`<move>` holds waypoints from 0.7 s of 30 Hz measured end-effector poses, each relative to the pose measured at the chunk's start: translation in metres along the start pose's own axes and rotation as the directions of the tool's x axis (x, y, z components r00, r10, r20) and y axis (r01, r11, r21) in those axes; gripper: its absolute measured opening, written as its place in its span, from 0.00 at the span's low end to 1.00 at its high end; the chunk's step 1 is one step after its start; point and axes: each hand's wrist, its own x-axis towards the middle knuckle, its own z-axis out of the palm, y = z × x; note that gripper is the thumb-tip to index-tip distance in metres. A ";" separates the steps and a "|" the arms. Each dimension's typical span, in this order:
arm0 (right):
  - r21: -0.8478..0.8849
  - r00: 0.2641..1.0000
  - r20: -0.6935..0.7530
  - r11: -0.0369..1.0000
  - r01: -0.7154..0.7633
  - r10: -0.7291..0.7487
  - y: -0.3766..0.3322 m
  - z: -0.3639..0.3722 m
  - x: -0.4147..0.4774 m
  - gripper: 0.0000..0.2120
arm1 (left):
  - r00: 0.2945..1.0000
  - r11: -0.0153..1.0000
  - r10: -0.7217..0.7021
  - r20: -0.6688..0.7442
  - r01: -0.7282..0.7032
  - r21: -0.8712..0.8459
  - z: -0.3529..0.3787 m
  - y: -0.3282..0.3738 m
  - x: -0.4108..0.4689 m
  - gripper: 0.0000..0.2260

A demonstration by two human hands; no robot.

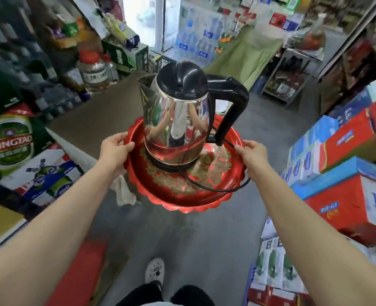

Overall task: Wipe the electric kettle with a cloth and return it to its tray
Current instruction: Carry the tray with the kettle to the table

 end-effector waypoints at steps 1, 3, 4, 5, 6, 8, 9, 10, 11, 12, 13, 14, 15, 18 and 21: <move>0.005 1.000 0.002 1.000 -0.004 0.004 -0.008 0.003 0.023 0.06 | 1.000 1.000 -0.011 0.000 0.011 -0.015 0.014 0.007 0.020 0.15; 0.009 1.000 0.004 1.000 -0.012 0.012 -0.022 0.010 0.069 0.06 | 1.000 1.000 -0.015 -0.011 0.015 -0.015 0.039 0.018 0.060 0.16; 0.007 1.000 -0.003 1.000 -0.011 0.011 -0.029 0.012 0.093 0.05 | 1.000 1.000 -0.015 -0.016 0.015 -0.006 0.053 0.023 0.079 0.16; 0.008 1.000 -0.006 1.000 -0.008 0.008 -0.036 0.014 0.119 0.06 | 1.000 1.000 -0.016 -0.024 0.016 -0.003 0.067 0.026 0.099 0.17; 0.009 1.000 -0.006 1.000 -0.004 0.004 -0.041 0.016 0.146 0.06 | 0.999 1.000 -0.017 -0.029 0.017 -0.007 0.082 0.030 0.119 0.17; -0.003 1.000 -0.003 1.000 0.005 -0.005 -0.058 0.020 0.200 0.07 | 0.999 1.000 -0.011 -0.039 0.011 -0.015 0.113 0.037 0.160 0.17; -0.013 1.000 0.007 1.000 0.018 -0.018 -0.068 0.023 0.227 0.07 | 0.999 1.000 -0.005 -0.050 0.004 -0.017 0.130 0.040 0.180 0.16; -0.020 0.999 0.028 0.999 0.034 -0.033 -0.078 0.027 0.255 0.08 | 0.998 1.000 0.000 -0.066 -0.001 -0.021 0.146 0.042 0.200 0.16; -0.029 0.998 0.048 0.999 0.043 -0.041 -0.086 0.031 0.282 0.07 | 0.996 1.000 0.002 -0.084 -0.004 -0.027 0.162 0.044 0.218 0.16; -0.039 0.996 0.068 0.998 0.054 -0.051 -0.095 0.034 0.308 0.06 | 0.995 1.000 0.005 -0.103 -0.008 -0.029 0.176 0.046 0.235 0.16; -0.047 0.995 0.085 0.997 0.058 -0.054 -0.103 0.037 0.334 0.06 | 0.993 1.000 0.005 -0.122 -0.009 -0.027 0.190 0.047 0.253 0.16; -0.047 0.993 0.104 0.997 0.060 -0.055 -0.110 0.041 0.359 0.07 | 0.991 1.000 0.004 -0.137 -0.007 -0.020 0.203 0.048 0.269 0.16; -0.050 0.991 0.125 0.997 0.063 -0.056 -0.115 0.045 0.383 0.09 | 0.988 1.000 -0.004 -0.152 0.001 -0.017 0.214 0.047 0.285 0.17; -0.057 0.979 0.191 0.995 0.077 -0.065 -0.129 0.062 0.447 0.12 | 0.977 0.999 -0.043 -0.210 0.042 -0.009 0.241 0.041 0.326 0.16; -0.084 0.972 0.233 0.995 0.052 -0.032 -0.133 0.087 0.502 0.13 | 0.960 0.997 -0.077 -0.269 0.072 -0.026 0.259 0.035 0.365 0.16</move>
